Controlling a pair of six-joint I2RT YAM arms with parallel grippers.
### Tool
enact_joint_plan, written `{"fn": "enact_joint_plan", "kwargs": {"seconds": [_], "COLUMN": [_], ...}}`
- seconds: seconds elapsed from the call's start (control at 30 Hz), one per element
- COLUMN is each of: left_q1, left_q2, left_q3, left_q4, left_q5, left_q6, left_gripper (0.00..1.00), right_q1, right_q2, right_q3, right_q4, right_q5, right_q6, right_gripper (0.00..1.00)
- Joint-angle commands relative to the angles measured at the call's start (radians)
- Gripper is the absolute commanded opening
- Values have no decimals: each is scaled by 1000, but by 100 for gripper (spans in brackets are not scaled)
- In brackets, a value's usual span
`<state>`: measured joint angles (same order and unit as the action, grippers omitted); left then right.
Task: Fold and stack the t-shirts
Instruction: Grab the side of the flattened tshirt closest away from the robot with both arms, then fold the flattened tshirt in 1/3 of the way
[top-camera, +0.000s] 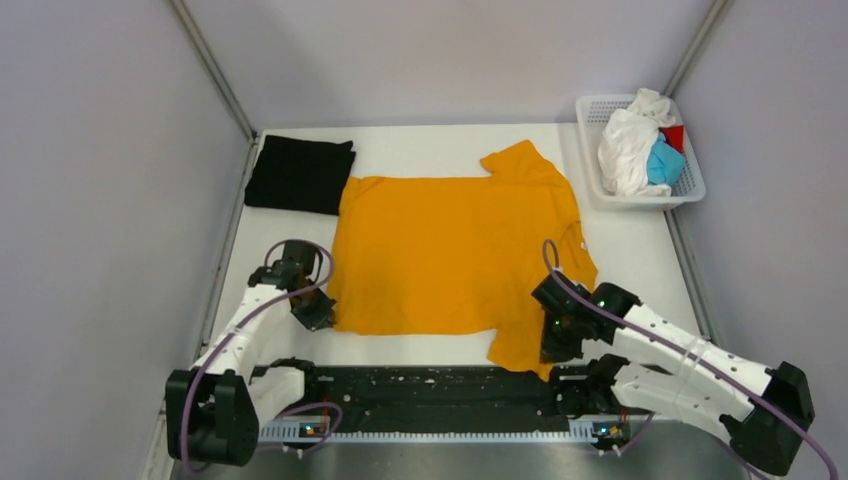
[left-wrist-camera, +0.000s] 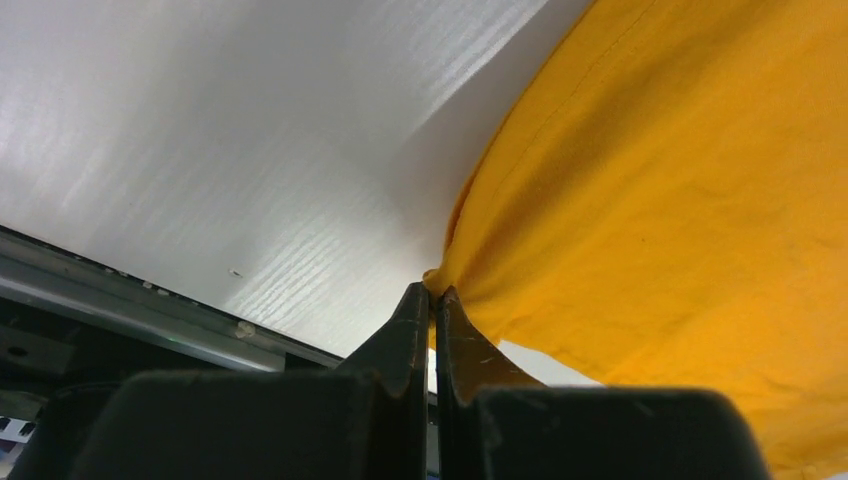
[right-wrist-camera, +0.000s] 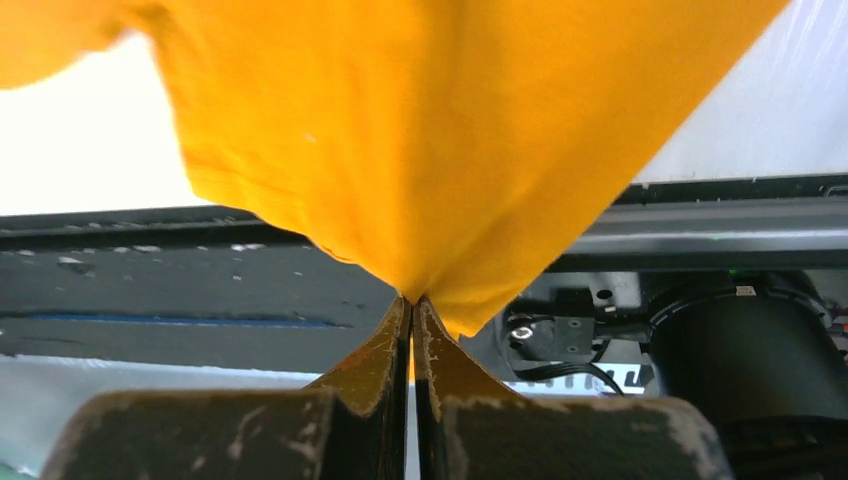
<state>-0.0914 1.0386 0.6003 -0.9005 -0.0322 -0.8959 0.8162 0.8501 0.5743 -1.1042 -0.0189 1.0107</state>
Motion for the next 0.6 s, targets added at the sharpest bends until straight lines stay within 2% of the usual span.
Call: {"fn": "enact_joint_plan", "kwargs": {"seconds": [0.0,0.3,0.57], "left_q1": [-1,-1,1], "left_q2": [27,144,305], "left_q3": [49,189,341], "left_q4": [24,91,127], "left_q5": [107,149,113], "left_q6": [5,2,-16], "left_gripper": [0,0,0], "right_q1": [5,-169,-346], "right_q2": [50,218,335], "right_q3": [150,344,442], "right_q4": [49,213,350], "right_q5": [122,134,84], "right_q6": [-53,-308,-447], "right_gripper": [0,0,0]}}
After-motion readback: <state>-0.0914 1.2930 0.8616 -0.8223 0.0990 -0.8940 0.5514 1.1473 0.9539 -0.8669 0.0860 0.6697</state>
